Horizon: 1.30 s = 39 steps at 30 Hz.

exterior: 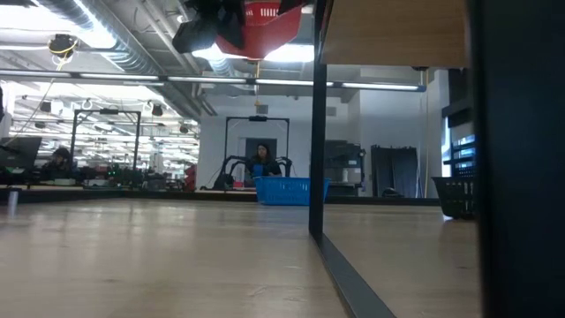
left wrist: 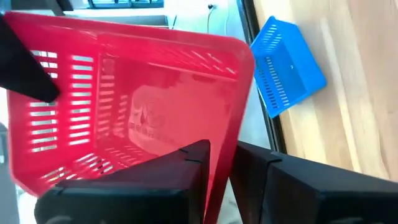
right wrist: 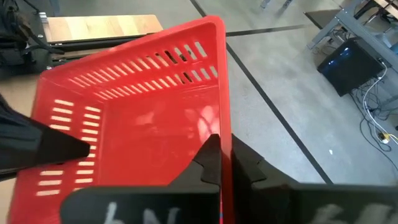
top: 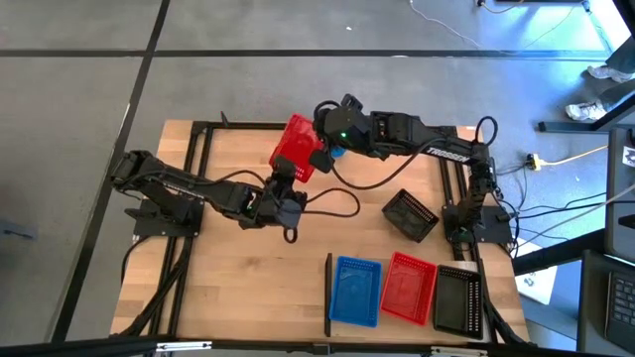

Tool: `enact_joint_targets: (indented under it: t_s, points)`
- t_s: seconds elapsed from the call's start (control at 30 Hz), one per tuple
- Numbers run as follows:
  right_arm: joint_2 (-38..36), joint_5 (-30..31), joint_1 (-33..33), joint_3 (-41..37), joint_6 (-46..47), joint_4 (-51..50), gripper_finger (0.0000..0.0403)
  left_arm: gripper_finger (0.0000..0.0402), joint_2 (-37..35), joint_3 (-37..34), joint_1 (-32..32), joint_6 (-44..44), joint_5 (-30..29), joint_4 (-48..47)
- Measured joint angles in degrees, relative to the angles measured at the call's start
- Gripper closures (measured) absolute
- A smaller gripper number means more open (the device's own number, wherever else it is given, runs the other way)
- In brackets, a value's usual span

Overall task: Stack baskets on shelf by color
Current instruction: Stack the red bin on top of the red bins on the shelf

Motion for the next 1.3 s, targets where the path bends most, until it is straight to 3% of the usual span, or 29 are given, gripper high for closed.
enact_joint_targets:
  t_s: [0.33,0.7,0.97,1.3]
  points:
    - [0.2,1.8,0.1,-0.1,-4.5,-0.4,0.0403,0.0358,0.0,0.2,-2.5,-0.3,7.3,0.3]
    - [1.9,3.3,0.1,-0.1,-7.8,-0.3,0.0403,0.0358,0.0,0.3,-2.6,-12.5,13.5,-0.4]
    - [5.0,8.2,-0.1,0.0,-10.8,-0.1,0.0403,0.0358,0.0,7.0,-2.8,-25.7,24.7,-10.2]
    - [4.8,9.3,-0.1,0.0,-11.8,-0.9,0.0403,0.0358,0.0,14.6,-4.5,-36.8,26.0,-24.0]
